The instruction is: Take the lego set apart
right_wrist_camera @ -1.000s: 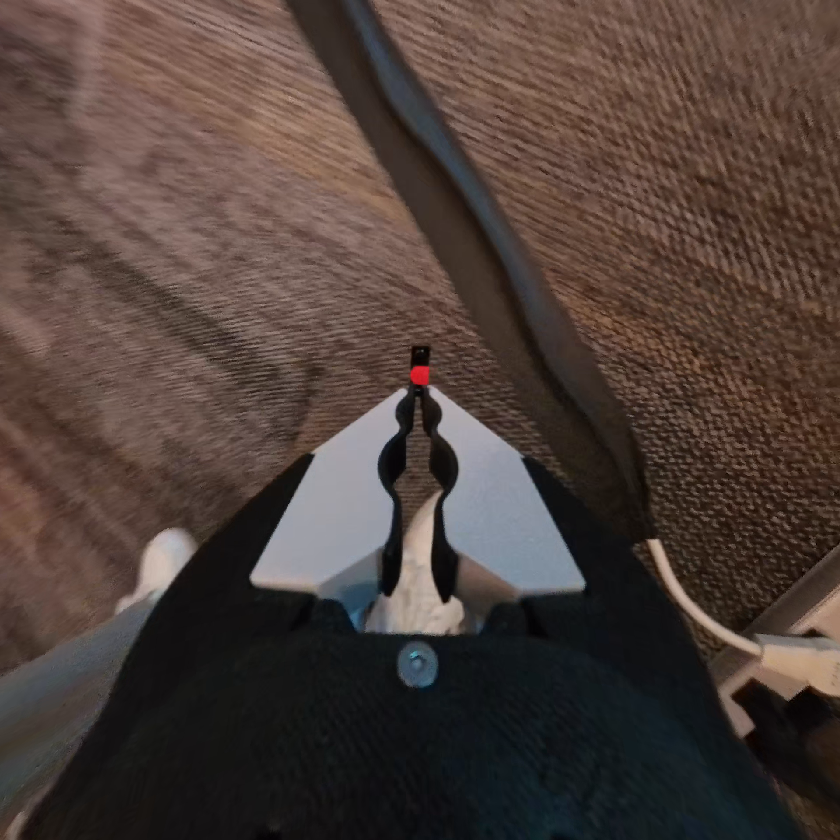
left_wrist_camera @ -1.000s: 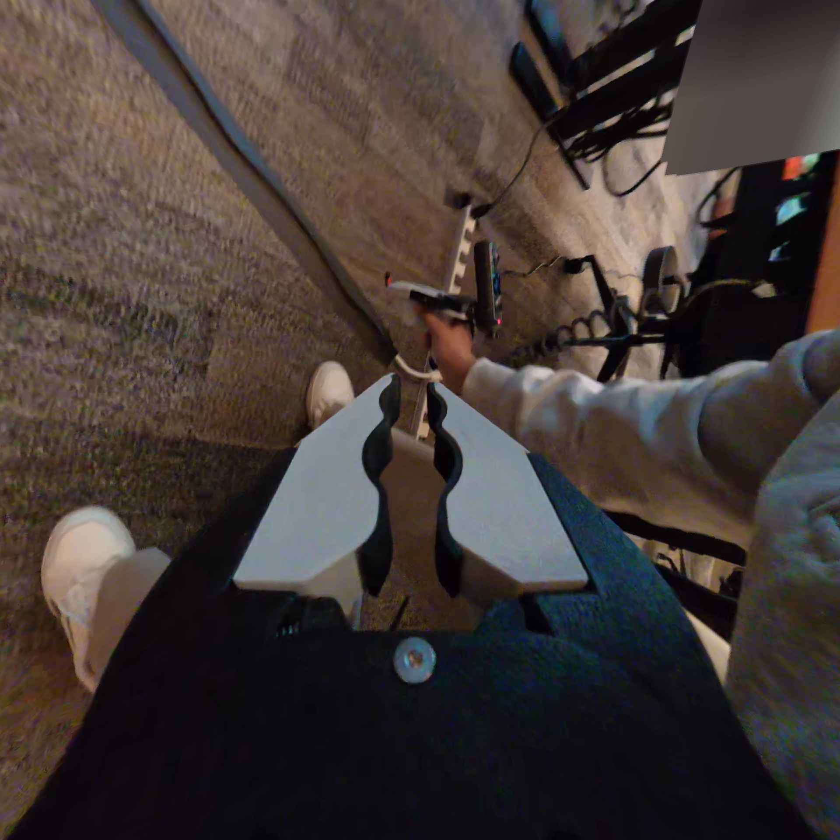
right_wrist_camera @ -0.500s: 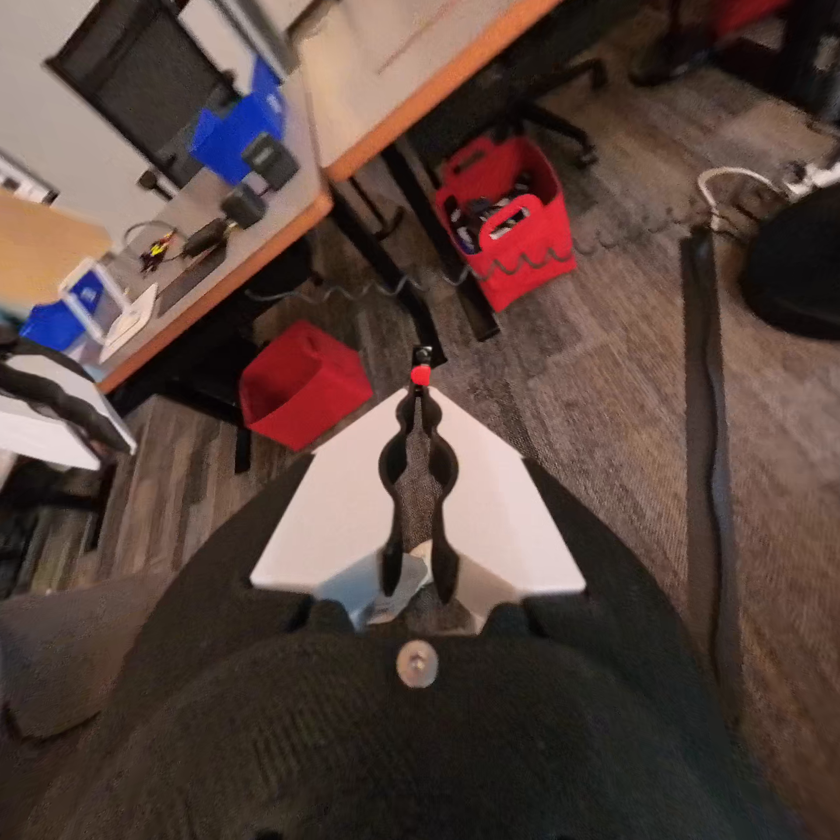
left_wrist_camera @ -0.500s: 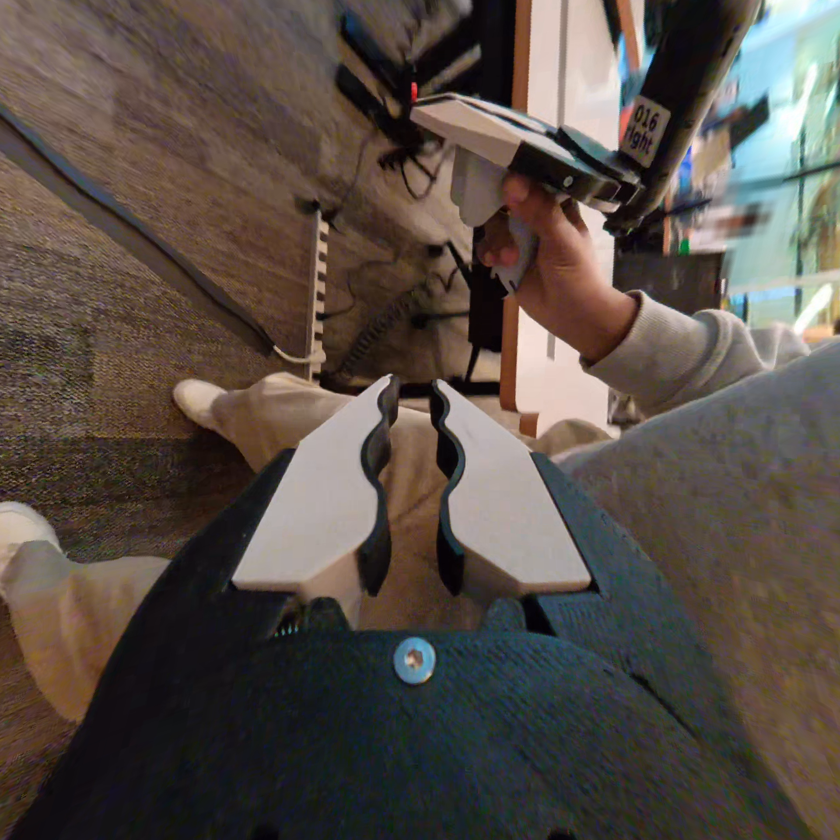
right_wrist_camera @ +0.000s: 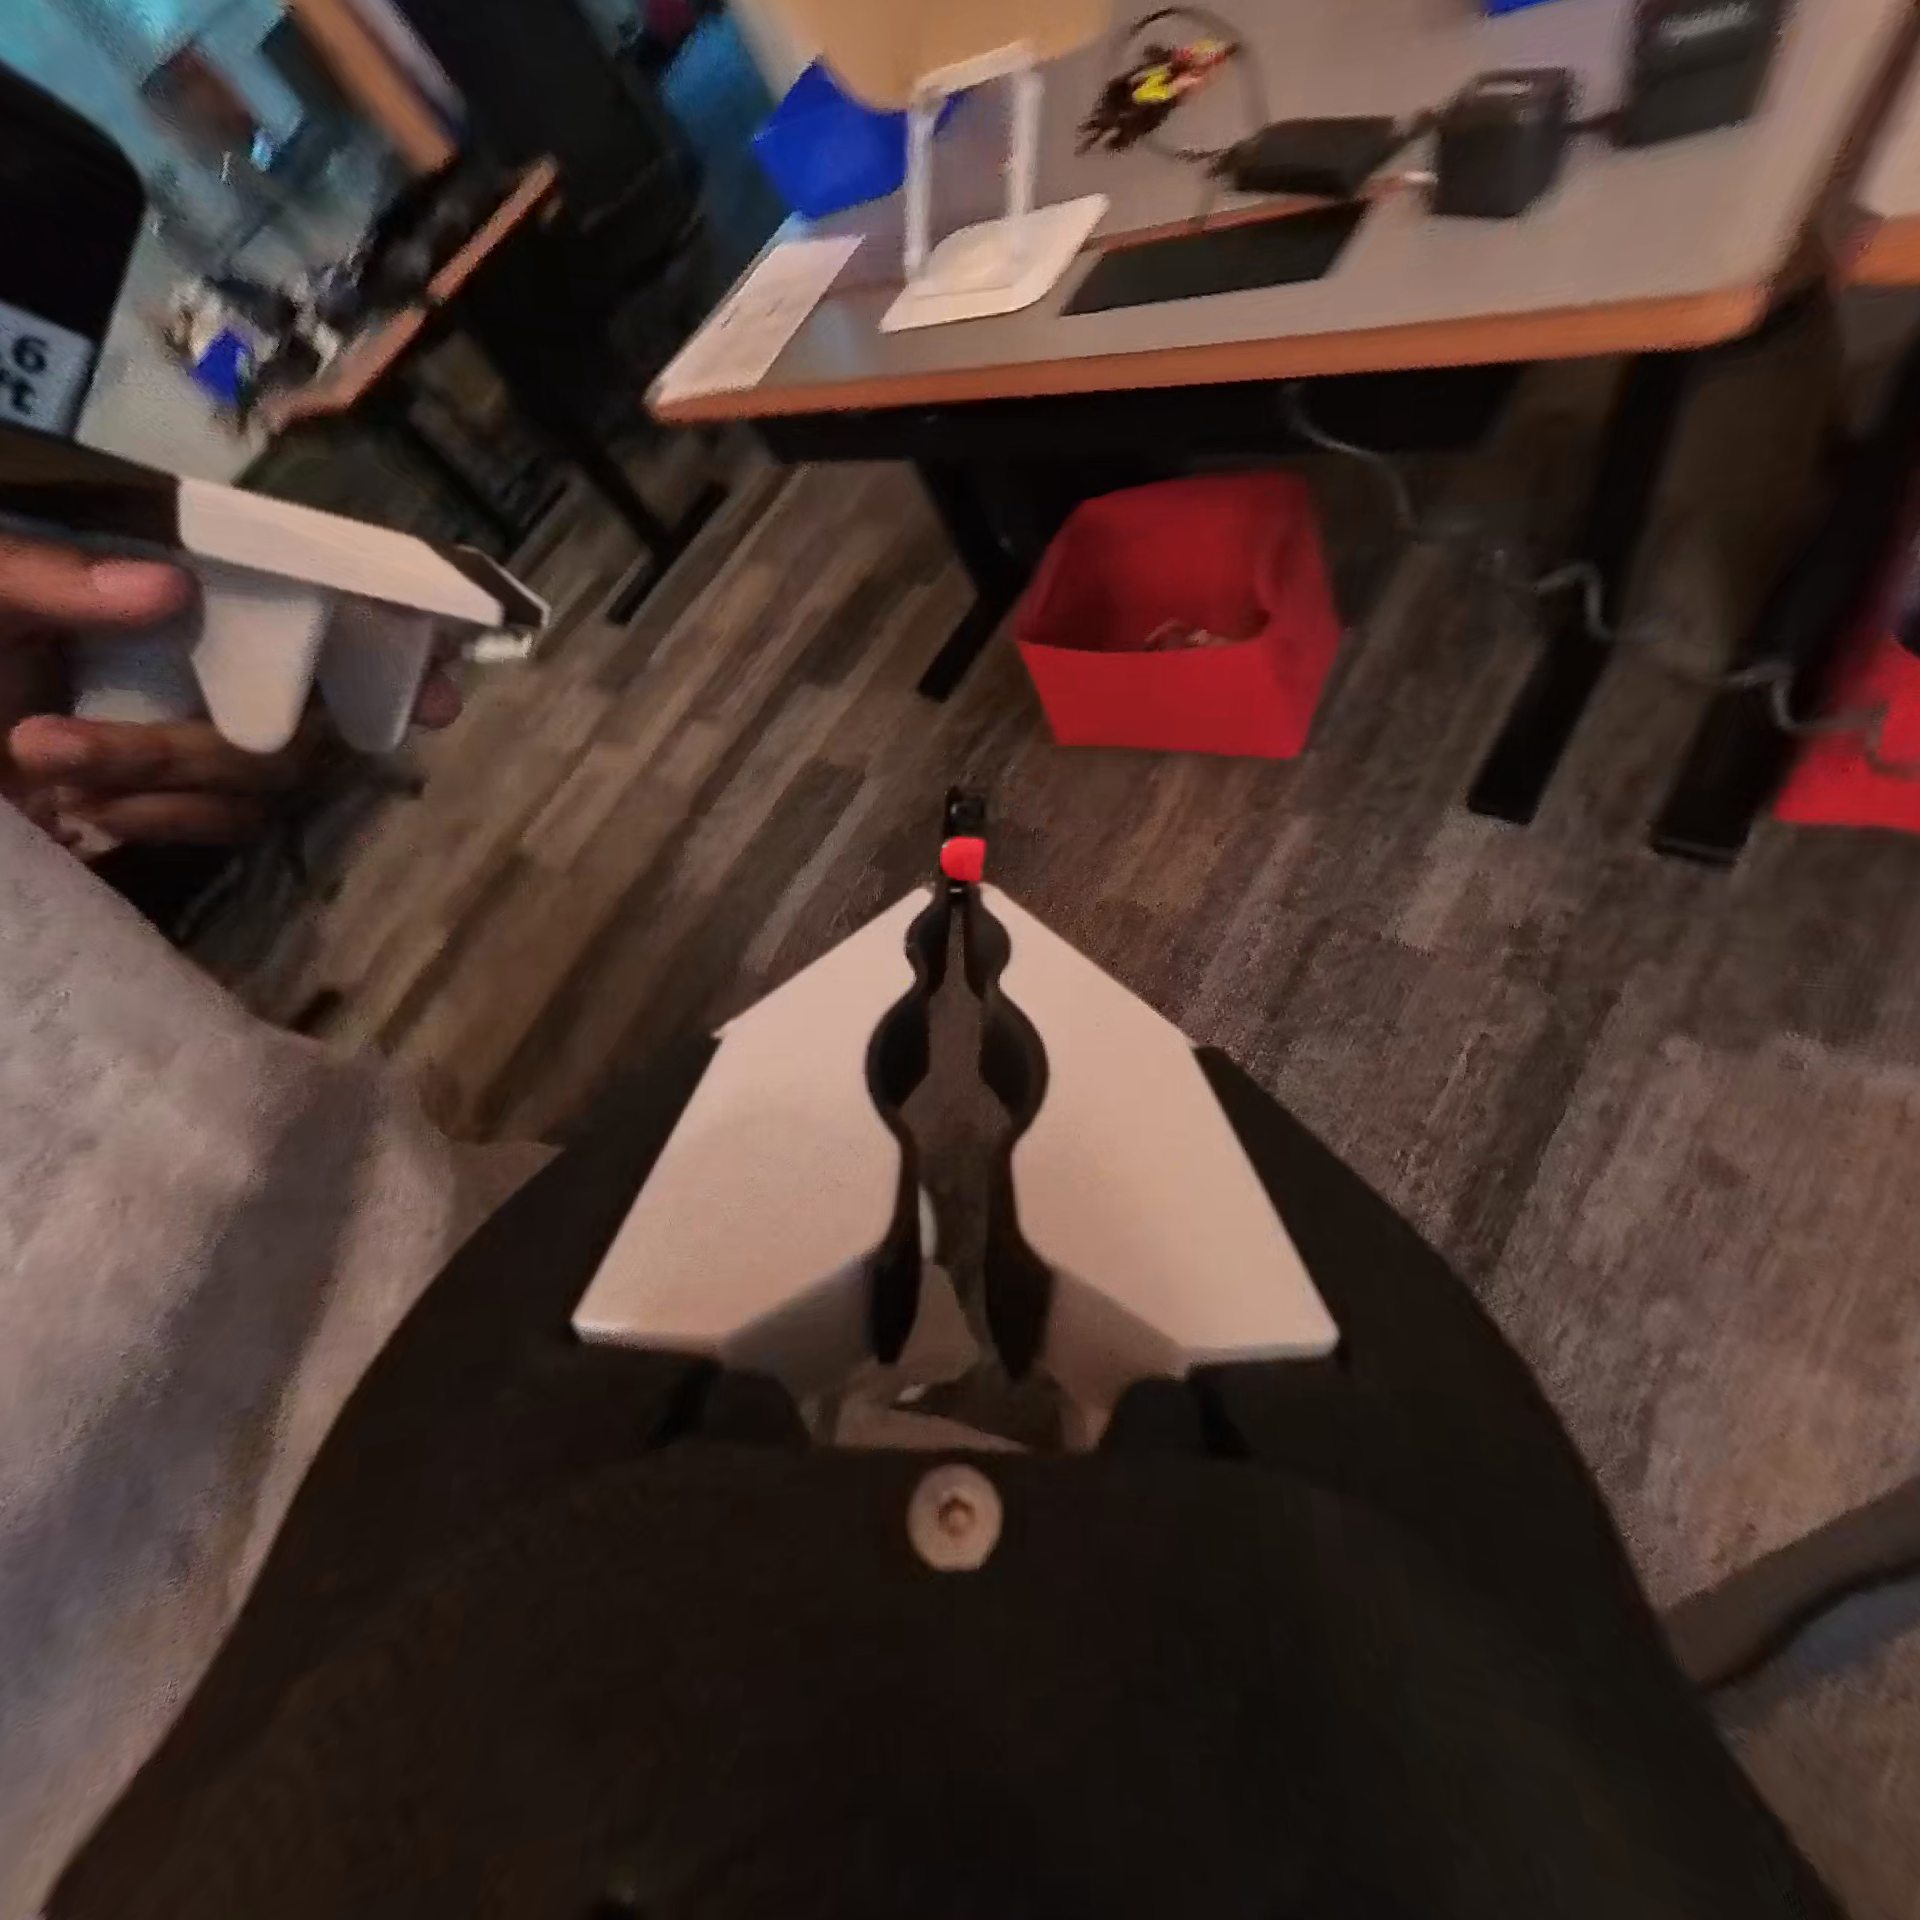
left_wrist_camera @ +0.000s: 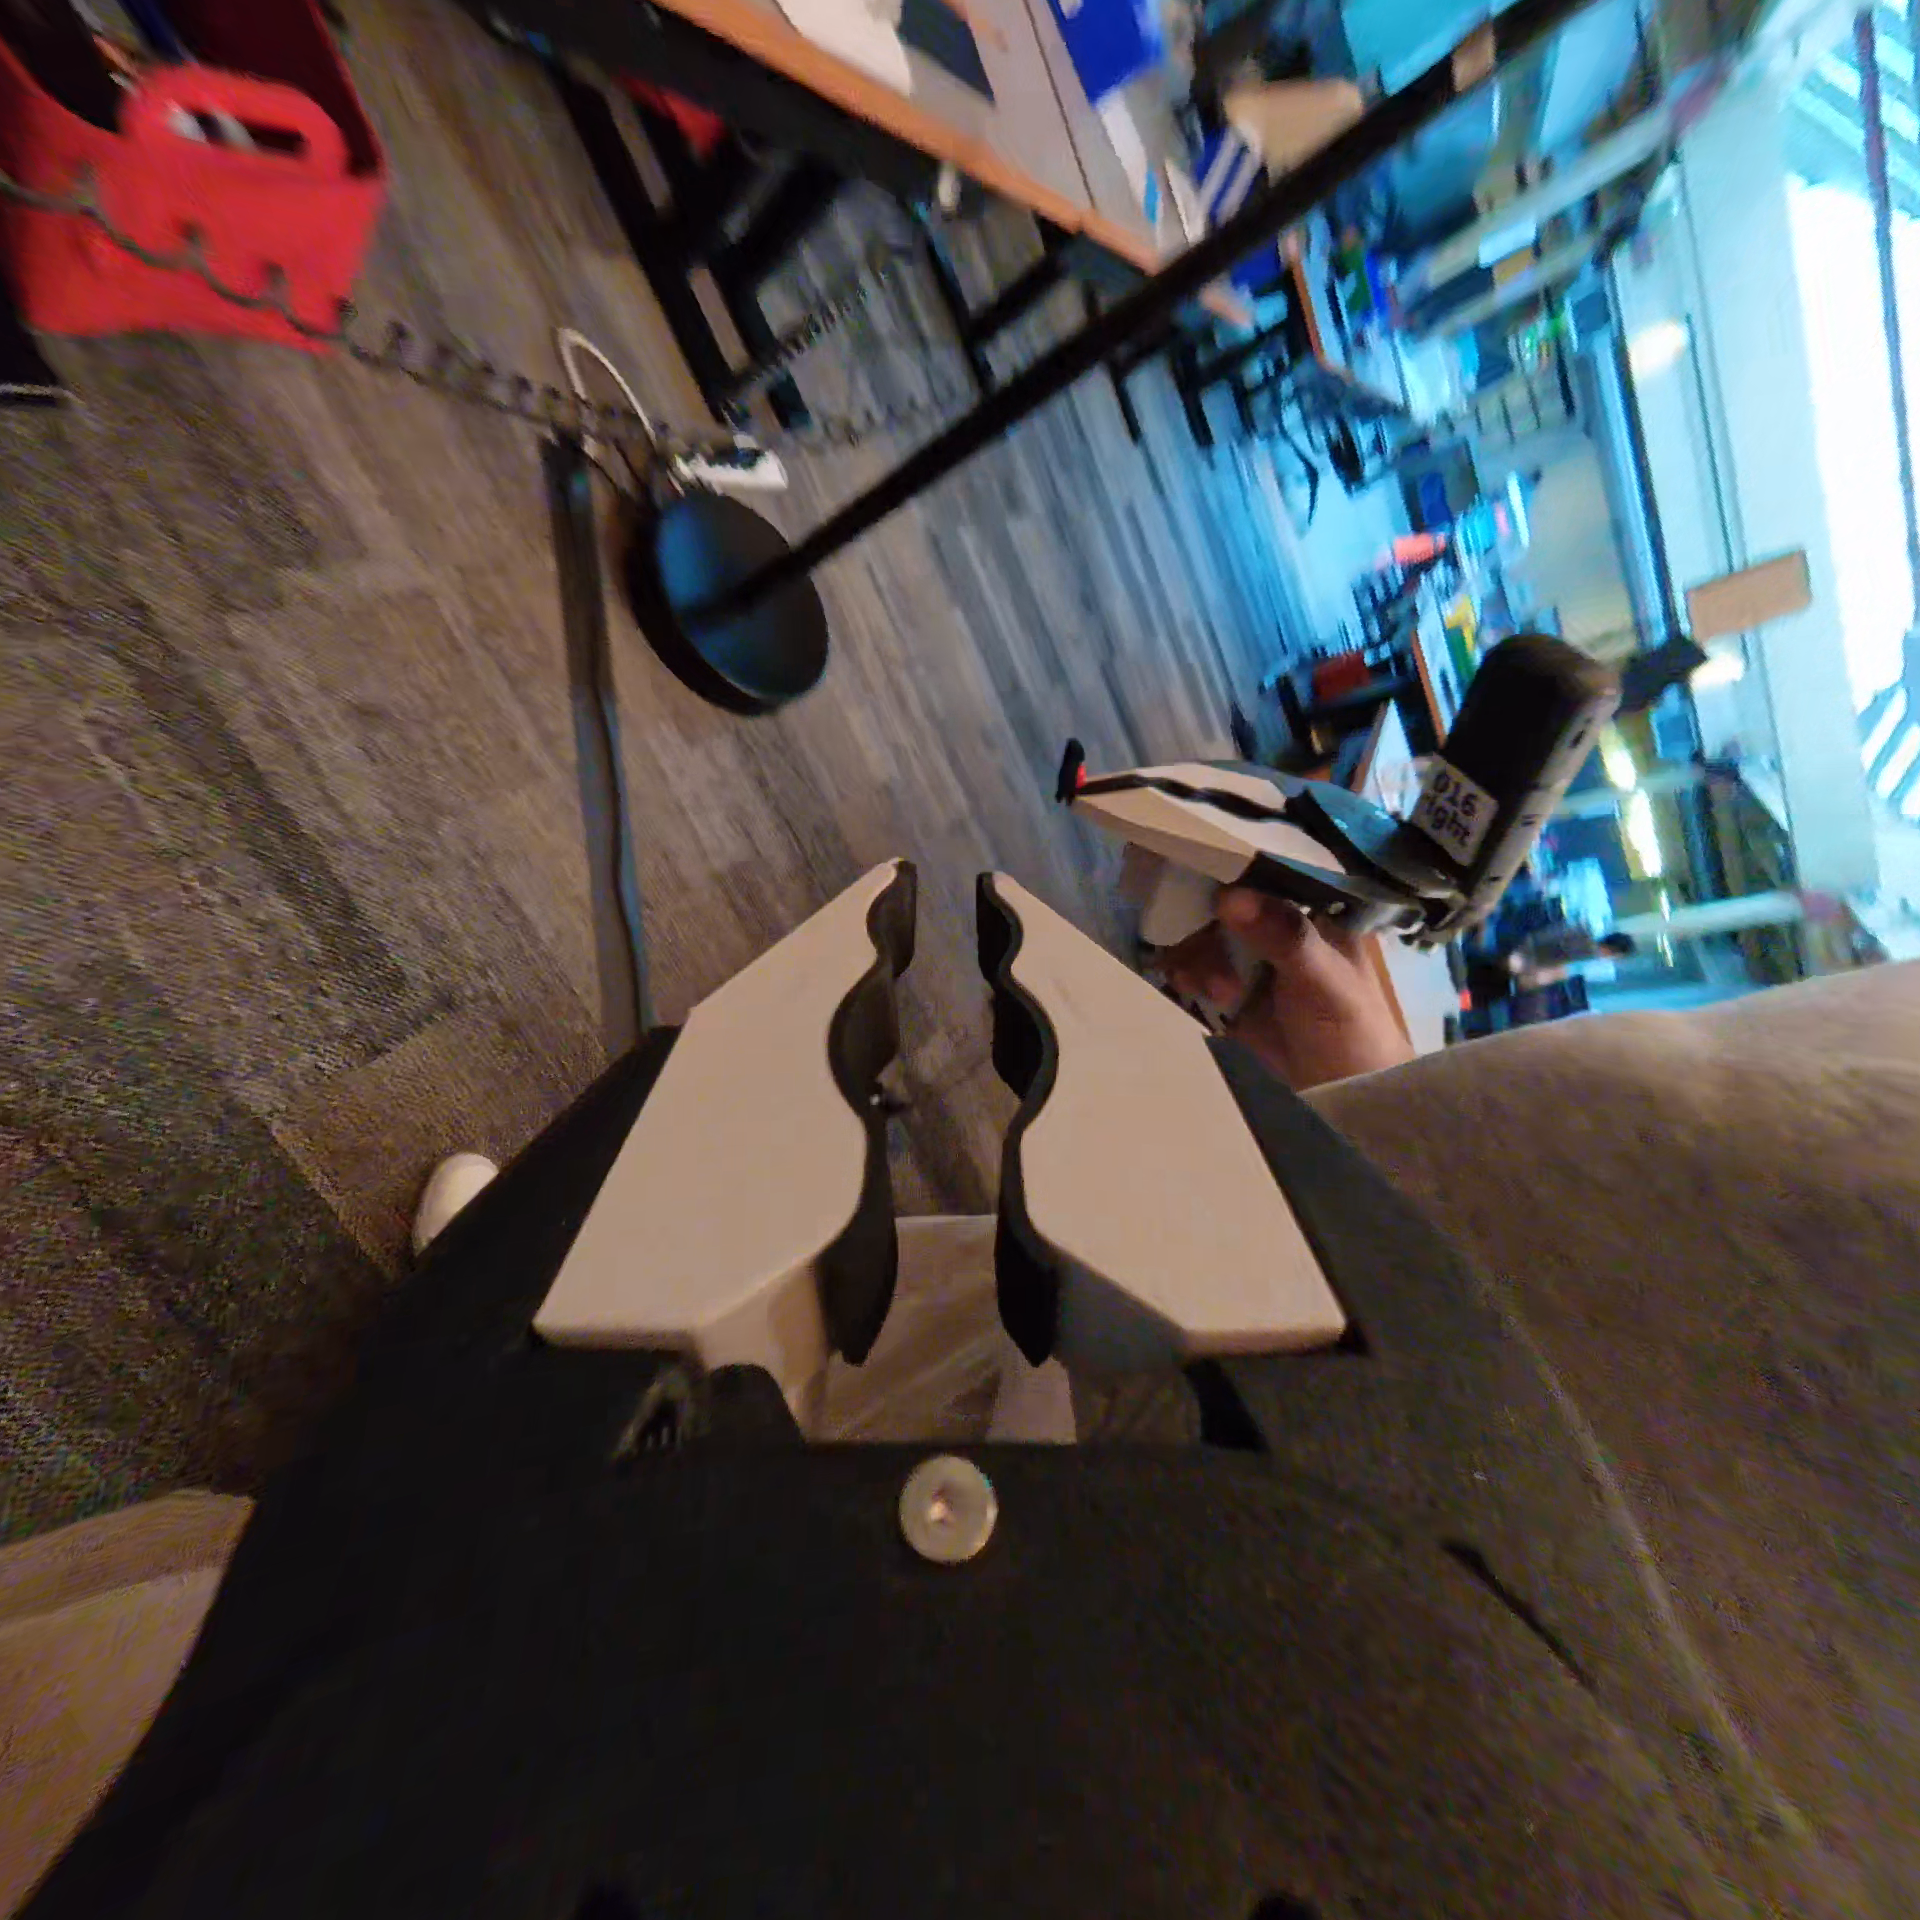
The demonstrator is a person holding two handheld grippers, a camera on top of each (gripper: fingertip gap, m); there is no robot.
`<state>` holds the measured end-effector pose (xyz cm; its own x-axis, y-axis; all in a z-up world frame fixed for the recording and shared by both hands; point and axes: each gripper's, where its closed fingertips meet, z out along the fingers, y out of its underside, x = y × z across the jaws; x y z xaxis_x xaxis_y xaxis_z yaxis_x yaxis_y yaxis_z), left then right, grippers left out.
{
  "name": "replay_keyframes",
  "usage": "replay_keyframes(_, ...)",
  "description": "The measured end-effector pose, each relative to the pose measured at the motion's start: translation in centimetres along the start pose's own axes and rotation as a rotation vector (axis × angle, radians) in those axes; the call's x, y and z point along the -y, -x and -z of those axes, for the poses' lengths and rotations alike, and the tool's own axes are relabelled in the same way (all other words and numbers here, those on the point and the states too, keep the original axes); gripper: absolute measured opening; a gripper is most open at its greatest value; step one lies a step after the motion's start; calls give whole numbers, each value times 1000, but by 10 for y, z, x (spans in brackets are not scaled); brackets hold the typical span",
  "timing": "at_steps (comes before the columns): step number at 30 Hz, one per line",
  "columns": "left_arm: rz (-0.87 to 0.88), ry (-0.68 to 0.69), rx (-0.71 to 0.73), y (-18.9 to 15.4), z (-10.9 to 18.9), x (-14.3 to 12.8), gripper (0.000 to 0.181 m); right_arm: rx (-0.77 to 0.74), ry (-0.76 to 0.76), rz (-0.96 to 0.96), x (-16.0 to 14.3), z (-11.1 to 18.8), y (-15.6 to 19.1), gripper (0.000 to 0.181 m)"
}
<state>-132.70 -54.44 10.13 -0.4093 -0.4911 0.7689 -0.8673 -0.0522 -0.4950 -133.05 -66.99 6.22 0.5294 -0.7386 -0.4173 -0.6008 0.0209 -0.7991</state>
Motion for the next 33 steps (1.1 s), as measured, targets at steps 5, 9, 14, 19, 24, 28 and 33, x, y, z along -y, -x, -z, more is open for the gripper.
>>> replay_keyframes(5, 74, -154, 16, 34, 79, 6, 14, 161, 53, 191, 39, -76, 88, 0)
replay_keyframes(9, 16, -297, 25, 58, 170, 31, 19, 337, 41, 290, 83, -143, 194, 0)
replay_keyframes(14, -118, -509, 5, 64, 302, 81, 25, 647, 63, 266, 135, -217, 354, 0)
replay_keyframes(19, -171, -667, -42, 71, 414, 111, 28, 899, 127, 314, 164, -278, 473, 0)
replay_keyframes(24, -138, -912, -70, 111, 508, 145, 21, 1099, 238, 368, 179, -341, 541, 0)
replay_keyframes(28, -109, -949, -45, 169, 556, 176, 10, 1172, 322, 447, 185, -415, 572, 0)
replay_keyframes(33, -99, -944, -22, 242, 618, 238, 18, 1341, 345, 386, 219, -520, 616, 0)
